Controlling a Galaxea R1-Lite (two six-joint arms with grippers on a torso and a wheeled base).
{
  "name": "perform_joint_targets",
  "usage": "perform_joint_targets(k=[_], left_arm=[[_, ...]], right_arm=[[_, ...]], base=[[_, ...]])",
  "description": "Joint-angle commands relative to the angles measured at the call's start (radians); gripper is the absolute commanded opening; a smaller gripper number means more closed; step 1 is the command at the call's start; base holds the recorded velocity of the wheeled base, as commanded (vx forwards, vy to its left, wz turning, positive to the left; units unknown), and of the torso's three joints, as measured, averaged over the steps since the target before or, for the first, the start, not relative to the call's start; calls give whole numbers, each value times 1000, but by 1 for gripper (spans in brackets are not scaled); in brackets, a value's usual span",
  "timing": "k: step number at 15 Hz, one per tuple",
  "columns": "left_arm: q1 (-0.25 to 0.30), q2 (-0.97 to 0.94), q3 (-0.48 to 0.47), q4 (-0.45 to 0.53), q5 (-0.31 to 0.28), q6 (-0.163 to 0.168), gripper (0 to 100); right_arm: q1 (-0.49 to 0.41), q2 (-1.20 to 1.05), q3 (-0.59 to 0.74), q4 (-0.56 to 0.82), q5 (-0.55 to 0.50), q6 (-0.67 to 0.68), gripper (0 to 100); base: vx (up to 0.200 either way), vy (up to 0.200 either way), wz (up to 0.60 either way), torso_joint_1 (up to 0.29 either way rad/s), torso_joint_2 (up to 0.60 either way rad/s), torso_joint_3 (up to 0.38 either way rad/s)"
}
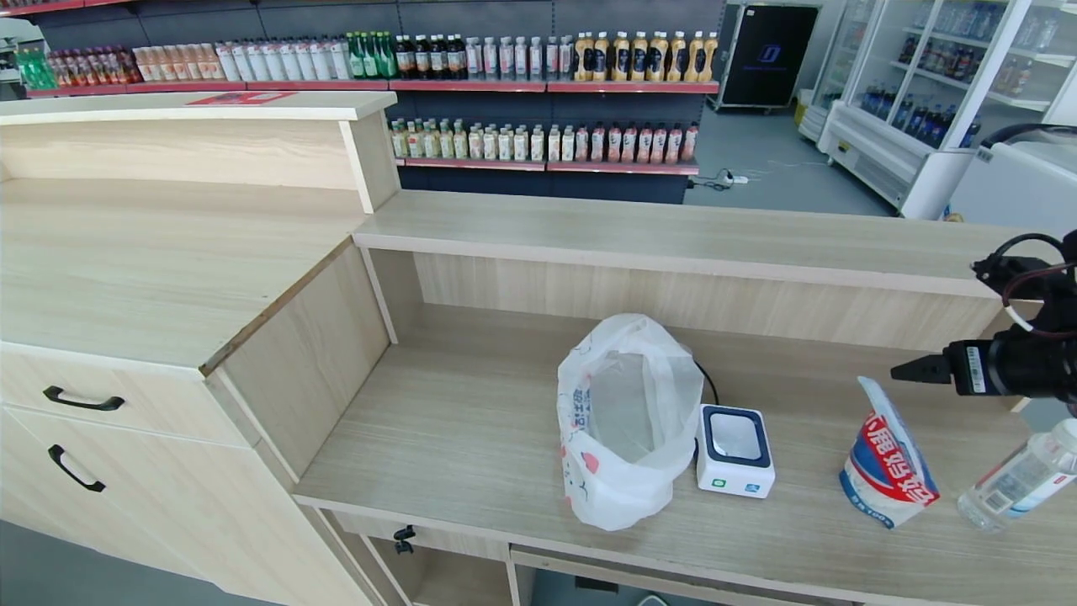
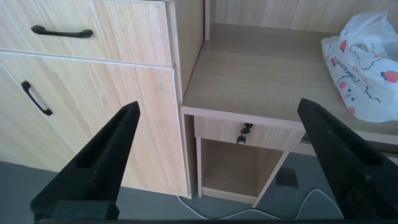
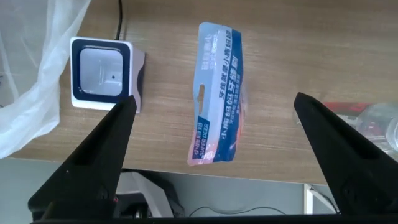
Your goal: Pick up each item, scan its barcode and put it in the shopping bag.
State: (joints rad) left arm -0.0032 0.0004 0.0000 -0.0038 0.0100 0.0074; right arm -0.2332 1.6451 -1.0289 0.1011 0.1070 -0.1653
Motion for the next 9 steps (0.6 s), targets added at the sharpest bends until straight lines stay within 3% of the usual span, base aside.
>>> perform_joint_targets(k=[1,6,9], left_arm=[[0,0,0,-1,1,-1,100],[0,0,0,-1,1,-1,100],[0,0,0,-1,1,-1,100]], right_arm=[[11,121,-82,40,0,-2,100],[54,211,-140,97,-4,-6,100],[74,248,-141,98,-72,-6,100]], base=[[0,0,0,0,0,0],[0,0,0,0,0,0],[0,0,0,0,0,0]])
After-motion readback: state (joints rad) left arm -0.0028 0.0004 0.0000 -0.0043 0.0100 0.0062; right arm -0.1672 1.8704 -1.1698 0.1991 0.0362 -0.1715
